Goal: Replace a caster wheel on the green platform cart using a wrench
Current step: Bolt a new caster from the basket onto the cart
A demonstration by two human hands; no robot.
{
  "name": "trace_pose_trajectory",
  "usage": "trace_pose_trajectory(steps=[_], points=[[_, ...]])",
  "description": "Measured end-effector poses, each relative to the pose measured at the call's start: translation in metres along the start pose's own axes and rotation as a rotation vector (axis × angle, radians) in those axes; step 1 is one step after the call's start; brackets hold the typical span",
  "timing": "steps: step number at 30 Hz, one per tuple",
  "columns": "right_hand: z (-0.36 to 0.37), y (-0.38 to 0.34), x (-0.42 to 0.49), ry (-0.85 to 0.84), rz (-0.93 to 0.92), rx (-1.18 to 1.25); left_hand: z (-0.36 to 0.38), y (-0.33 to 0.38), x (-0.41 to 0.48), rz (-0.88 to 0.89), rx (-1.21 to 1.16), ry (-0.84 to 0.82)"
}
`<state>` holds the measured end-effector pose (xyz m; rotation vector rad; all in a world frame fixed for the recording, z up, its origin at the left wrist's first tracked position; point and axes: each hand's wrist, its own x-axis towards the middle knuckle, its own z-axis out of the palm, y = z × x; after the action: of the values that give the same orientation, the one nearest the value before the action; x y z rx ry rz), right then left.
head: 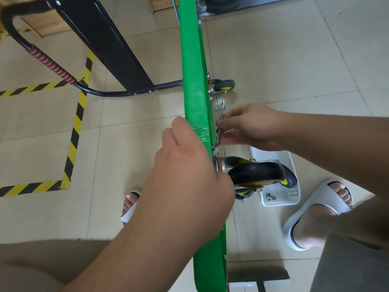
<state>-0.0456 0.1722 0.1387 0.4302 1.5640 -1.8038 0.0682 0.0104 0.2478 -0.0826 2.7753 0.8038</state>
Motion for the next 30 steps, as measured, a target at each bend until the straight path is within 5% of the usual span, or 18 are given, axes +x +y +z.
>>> trace_pose_trajectory(steps=[6,9,14,21,30], points=[[0.005,0.008,0.000,0.071,0.245,0.057,-0.001,0.000,0.000,0.001,-0.015,-0.004],[0.005,0.002,-0.004,0.125,0.224,0.030,-0.001,-0.001,0.000,0.001,-0.012,-0.005],[0.000,-0.018,-0.013,0.277,-0.154,-0.165,-0.001,0.000,0.000,-0.009,-0.013,-0.020],[0.016,-0.030,-0.051,0.097,-0.703,-0.485,-0.001,0.002,0.000,-0.004,-0.006,-0.006],[0.020,-0.006,-0.070,0.061,-0.790,-0.556,-0.002,0.005,-0.001,-0.019,0.008,-0.013]])
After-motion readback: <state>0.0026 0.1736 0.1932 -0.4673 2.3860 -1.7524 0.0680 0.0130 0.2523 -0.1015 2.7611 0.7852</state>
